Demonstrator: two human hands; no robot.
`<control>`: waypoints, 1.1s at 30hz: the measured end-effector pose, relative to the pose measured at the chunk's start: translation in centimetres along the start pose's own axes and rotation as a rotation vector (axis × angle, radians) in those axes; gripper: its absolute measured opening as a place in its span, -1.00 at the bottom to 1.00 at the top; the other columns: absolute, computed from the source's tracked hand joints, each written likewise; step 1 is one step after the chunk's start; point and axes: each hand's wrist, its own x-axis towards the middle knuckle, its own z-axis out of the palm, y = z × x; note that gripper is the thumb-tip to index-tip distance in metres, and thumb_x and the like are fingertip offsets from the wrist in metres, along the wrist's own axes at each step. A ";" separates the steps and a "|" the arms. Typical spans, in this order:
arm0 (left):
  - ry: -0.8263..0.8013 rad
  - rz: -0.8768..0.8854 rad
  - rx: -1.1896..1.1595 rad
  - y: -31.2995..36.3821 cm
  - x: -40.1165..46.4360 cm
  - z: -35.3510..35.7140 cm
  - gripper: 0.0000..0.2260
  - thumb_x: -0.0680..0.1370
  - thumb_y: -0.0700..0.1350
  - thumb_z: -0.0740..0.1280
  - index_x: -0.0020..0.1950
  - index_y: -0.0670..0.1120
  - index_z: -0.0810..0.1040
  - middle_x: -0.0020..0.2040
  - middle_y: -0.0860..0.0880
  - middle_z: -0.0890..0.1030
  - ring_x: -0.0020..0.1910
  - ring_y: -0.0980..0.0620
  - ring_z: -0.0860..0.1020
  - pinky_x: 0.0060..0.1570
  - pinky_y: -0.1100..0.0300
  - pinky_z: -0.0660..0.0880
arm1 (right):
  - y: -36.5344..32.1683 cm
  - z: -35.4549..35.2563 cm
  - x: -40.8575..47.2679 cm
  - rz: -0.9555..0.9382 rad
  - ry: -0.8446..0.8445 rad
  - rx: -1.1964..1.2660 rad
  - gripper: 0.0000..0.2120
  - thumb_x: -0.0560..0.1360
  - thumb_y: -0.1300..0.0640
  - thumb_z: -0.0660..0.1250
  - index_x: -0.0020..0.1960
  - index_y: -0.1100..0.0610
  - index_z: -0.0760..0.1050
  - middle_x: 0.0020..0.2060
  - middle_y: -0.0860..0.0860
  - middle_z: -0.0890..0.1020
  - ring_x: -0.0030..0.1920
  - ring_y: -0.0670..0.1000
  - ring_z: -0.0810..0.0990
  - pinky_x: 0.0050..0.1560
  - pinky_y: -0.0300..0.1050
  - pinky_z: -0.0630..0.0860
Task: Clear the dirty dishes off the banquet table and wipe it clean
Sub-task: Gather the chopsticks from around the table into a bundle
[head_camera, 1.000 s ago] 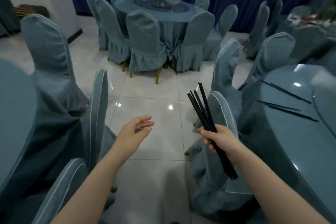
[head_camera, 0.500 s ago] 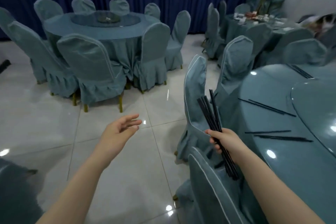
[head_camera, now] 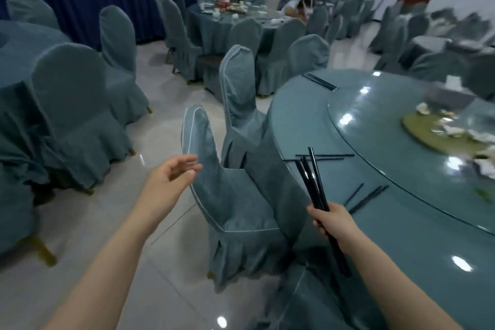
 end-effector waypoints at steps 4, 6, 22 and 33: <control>-0.208 0.015 0.022 -0.6 8.1 1.3 -0.74 0.55 -0.28 0.30 0.06 0.08 0.56 -0.01 0.08 0.67 0.03 0.14 0.61 0.09 0.27 0.47 | 0.5 0.1 2.5 0.041 0.233 -0.047 -0.84 0.46 0.16 0.37 -0.20 0.26 0.49 -0.48 0.04 0.47 -0.50 -0.02 0.37 -0.45 -0.17 0.30; -0.293 0.023 0.034 -0.8 11.1 2.9 -0.75 0.54 -0.30 0.31 0.09 0.03 0.56 -0.01 0.05 0.67 0.00 0.17 0.60 0.03 0.38 0.48 | 1.3 -0.5 3.2 0.083 0.335 -0.070 -0.82 0.43 0.14 0.40 -0.21 0.26 0.53 -0.46 0.04 0.49 -0.45 0.01 0.41 -0.39 -0.13 0.32; -0.774 -0.006 0.313 -6.3 30.9 21.9 -0.73 0.52 -0.24 0.36 0.05 0.14 0.53 0.02 0.09 0.65 0.04 0.17 0.61 0.09 0.25 0.48 | 10.3 -8.9 18.2 0.491 0.710 -0.129 -0.53 0.43 -0.21 0.37 0.01 0.22 0.52 -0.29 0.04 0.56 -0.30 0.02 0.47 -0.38 -0.11 0.35; -0.894 0.100 0.818 -10.7 36.9 34.9 -0.57 0.44 -0.06 0.45 0.28 -0.06 0.45 -0.24 0.04 0.53 -0.23 0.05 0.50 -0.19 0.19 0.36 | 9.5 -7.6 24.3 0.574 0.535 -0.353 -0.54 0.42 -0.15 0.40 0.13 0.16 0.42 0.03 0.09 0.56 0.02 0.15 0.56 -0.03 0.00 0.53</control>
